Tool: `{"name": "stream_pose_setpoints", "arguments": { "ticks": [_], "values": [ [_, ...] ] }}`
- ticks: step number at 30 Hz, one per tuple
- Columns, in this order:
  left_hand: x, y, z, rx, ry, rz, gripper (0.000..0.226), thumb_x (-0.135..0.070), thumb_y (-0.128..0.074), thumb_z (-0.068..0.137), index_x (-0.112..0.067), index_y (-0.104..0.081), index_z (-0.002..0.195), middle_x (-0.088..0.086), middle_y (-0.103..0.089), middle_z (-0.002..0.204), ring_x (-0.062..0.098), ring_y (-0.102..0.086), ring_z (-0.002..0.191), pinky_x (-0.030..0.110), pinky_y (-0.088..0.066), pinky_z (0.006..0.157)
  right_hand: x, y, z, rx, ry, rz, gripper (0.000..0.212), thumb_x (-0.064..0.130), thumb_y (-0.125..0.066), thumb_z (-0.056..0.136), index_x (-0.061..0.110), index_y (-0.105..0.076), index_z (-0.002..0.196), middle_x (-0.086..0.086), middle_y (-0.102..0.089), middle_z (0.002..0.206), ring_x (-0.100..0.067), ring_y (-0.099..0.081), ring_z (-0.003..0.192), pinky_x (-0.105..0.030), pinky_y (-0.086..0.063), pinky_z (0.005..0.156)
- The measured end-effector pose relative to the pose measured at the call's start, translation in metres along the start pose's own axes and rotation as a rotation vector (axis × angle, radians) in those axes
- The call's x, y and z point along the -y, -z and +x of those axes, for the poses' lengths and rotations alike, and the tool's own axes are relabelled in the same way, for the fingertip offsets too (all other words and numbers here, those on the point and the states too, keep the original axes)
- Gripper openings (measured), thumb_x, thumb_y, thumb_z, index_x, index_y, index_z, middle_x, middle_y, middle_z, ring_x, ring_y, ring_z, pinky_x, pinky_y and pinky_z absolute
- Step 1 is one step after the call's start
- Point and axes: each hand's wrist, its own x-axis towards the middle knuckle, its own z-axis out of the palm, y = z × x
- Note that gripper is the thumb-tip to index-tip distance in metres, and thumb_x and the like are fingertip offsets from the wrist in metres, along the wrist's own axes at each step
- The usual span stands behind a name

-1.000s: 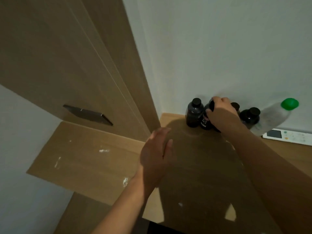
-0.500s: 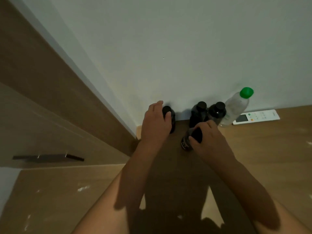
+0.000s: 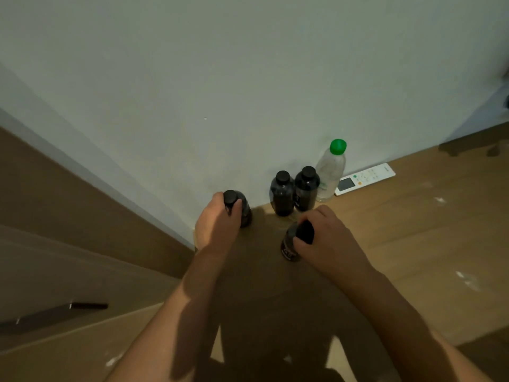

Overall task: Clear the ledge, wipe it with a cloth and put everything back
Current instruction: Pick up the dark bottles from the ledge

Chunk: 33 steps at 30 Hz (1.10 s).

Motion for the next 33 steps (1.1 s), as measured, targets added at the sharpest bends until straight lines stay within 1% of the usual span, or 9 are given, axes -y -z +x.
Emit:
{"name": "stream_pose_setpoints", "arguments": {
  "ticks": [4, 9, 16, 20, 22, 24, 29, 31, 33],
  "values": [
    [-0.020, 0.037, -0.035, -0.060, -0.061, -0.196, 0.022, -0.040, -0.053, 0.101, -0.022, -0.058, 0.112, -0.002, -0.063, 0.092, 0.021, -0.058, 0.084, 0.036, -0.047, 0.072, 0.009, 0.007, -0.004, -0.060, 0.020, 0.008, 0.023, 0.030, -0.070, 0.084, 0.021, -0.058, 0.101, 0.004, -0.048, 0.103, -0.015, -0.058, 0.087, -0.040, -0.057, 0.082],
    [-0.029, 0.054, -0.051, -0.113, -0.226, -0.258, 0.012, -0.035, -0.060, 0.098, -0.023, -0.058, 0.096, -0.014, -0.054, 0.075, 0.005, -0.053, 0.068, 0.024, -0.039, 0.059, 0.014, 0.006, -0.012, -0.104, 0.005, 0.019, 0.015, 0.027, -0.070, 0.086, 0.021, -0.060, 0.094, 0.005, -0.048, 0.098, -0.011, -0.055, 0.082, -0.031, -0.056, 0.077],
    [-0.045, 0.032, -0.066, -0.179, -0.398, -0.232, 0.014, -0.021, -0.069, 0.093, -0.013, -0.060, 0.086, -0.017, -0.039, 0.065, 0.006, -0.043, 0.057, 0.012, -0.032, 0.057, -0.004, 0.013, -0.029, -0.168, -0.069, 0.029, 0.015, 0.022, -0.071, 0.086, 0.016, -0.062, 0.096, 0.004, -0.048, 0.098, -0.007, -0.050, 0.080, -0.017, -0.046, 0.070],
    [-0.076, 0.024, -0.079, -0.018, -0.401, -0.311, 0.012, -0.027, -0.066, 0.093, -0.027, -0.056, 0.087, -0.015, -0.049, 0.067, 0.003, -0.051, 0.062, 0.011, -0.035, 0.057, -0.022, 0.032, -0.045, -0.197, -0.171, 0.054, 0.016, 0.024, -0.070, 0.086, 0.017, -0.060, 0.097, 0.007, -0.046, 0.095, -0.010, -0.051, 0.080, -0.028, -0.054, 0.074],
    [-0.095, 0.018, -0.085, 0.118, -0.380, -0.314, 0.008, -0.037, -0.062, 0.093, -0.032, -0.056, 0.089, -0.012, -0.059, 0.076, 0.005, -0.056, 0.070, 0.022, -0.045, 0.061, -0.035, 0.043, -0.056, -0.214, -0.211, 0.069, 0.016, 0.026, -0.069, 0.086, 0.018, -0.059, 0.095, 0.007, -0.045, 0.094, -0.011, -0.051, 0.079, -0.031, -0.054, 0.073],
    [-0.112, 0.008, -0.093, 0.175, -0.420, -0.273, 0.011, -0.042, -0.061, 0.092, -0.032, -0.059, 0.093, -0.012, -0.061, 0.079, 0.007, -0.056, 0.071, 0.028, -0.046, 0.061, -0.051, 0.055, -0.069, -0.249, -0.233, 0.079, 0.017, 0.027, -0.069, 0.084, 0.018, -0.058, 0.094, 0.003, -0.045, 0.095, -0.015, -0.051, 0.079, -0.035, -0.052, 0.073],
    [-0.163, -0.029, -0.129, 0.184, -0.591, -0.270, 0.019, -0.041, -0.064, 0.092, -0.026, -0.063, 0.104, -0.013, -0.059, 0.079, 0.004, -0.054, 0.070, 0.023, -0.041, 0.060, -0.103, 0.092, -0.114, -0.365, -0.275, 0.078, 0.020, 0.025, -0.070, 0.082, 0.015, -0.054, 0.089, -0.001, -0.044, 0.093, -0.019, -0.047, 0.078, -0.028, -0.037, 0.067],
    [-0.190, -0.046, -0.150, 0.200, -0.629, -0.256, 0.020, -0.037, -0.066, 0.091, -0.020, -0.065, 0.102, -0.008, -0.059, 0.075, 0.009, -0.055, 0.068, 0.027, -0.044, 0.059, -0.127, 0.111, -0.139, -0.374, -0.320, 0.085, 0.021, 0.026, -0.070, 0.083, 0.017, -0.053, 0.090, -0.001, -0.043, 0.094, -0.019, -0.048, 0.080, -0.028, -0.035, 0.069],
    [-0.219, -0.064, -0.175, 0.242, -0.666, -0.247, 0.020, -0.036, -0.067, 0.092, -0.018, -0.065, 0.099, -0.007, -0.054, 0.070, 0.009, -0.052, 0.065, 0.026, -0.038, 0.056, -0.153, 0.130, -0.165, -0.387, -0.375, 0.088, 0.020, 0.027, -0.068, 0.085, 0.017, -0.053, 0.092, 0.000, -0.043, 0.095, -0.019, -0.049, 0.082, -0.028, -0.036, 0.072]
  ]
}}
